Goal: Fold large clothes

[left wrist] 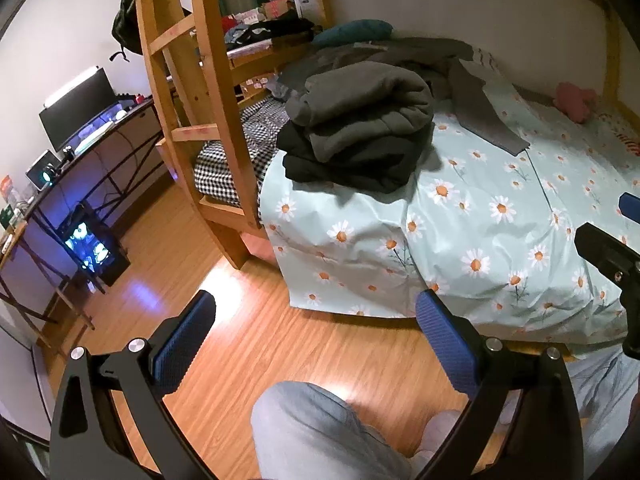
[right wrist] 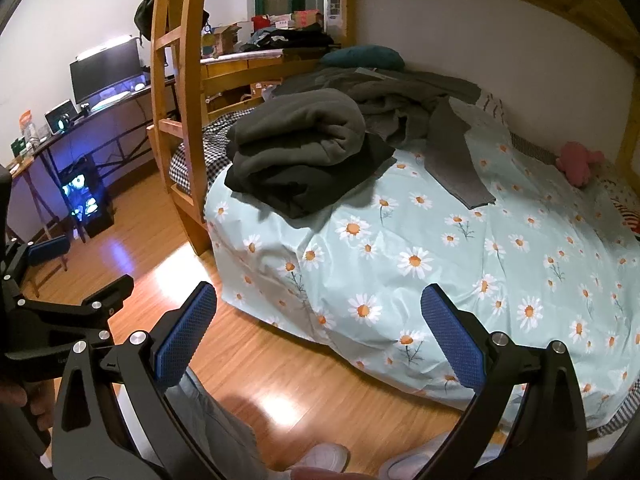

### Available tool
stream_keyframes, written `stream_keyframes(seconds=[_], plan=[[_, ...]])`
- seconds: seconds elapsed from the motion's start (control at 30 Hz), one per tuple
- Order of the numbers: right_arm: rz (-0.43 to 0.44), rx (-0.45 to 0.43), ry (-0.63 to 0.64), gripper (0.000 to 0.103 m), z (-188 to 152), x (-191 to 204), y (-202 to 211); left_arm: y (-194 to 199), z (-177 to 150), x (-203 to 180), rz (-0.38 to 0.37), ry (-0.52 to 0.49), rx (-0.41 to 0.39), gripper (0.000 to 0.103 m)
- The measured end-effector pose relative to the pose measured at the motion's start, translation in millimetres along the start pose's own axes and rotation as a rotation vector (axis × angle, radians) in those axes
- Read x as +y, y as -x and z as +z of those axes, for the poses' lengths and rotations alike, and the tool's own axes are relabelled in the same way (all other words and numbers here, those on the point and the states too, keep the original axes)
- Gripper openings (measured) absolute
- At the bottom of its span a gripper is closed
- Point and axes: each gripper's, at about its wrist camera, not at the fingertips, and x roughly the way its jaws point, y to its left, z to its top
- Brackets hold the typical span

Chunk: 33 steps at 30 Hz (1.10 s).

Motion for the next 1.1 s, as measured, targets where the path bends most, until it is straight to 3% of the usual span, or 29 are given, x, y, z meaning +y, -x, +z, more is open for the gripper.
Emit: stream_keyframes(seconds=[1.1], plan=[[0.0,0.001,-0.001,0.1,-2.9,-6.0,-0.5,2.2,1.1,1.5,-0.042,0.017,0.015,0.098]])
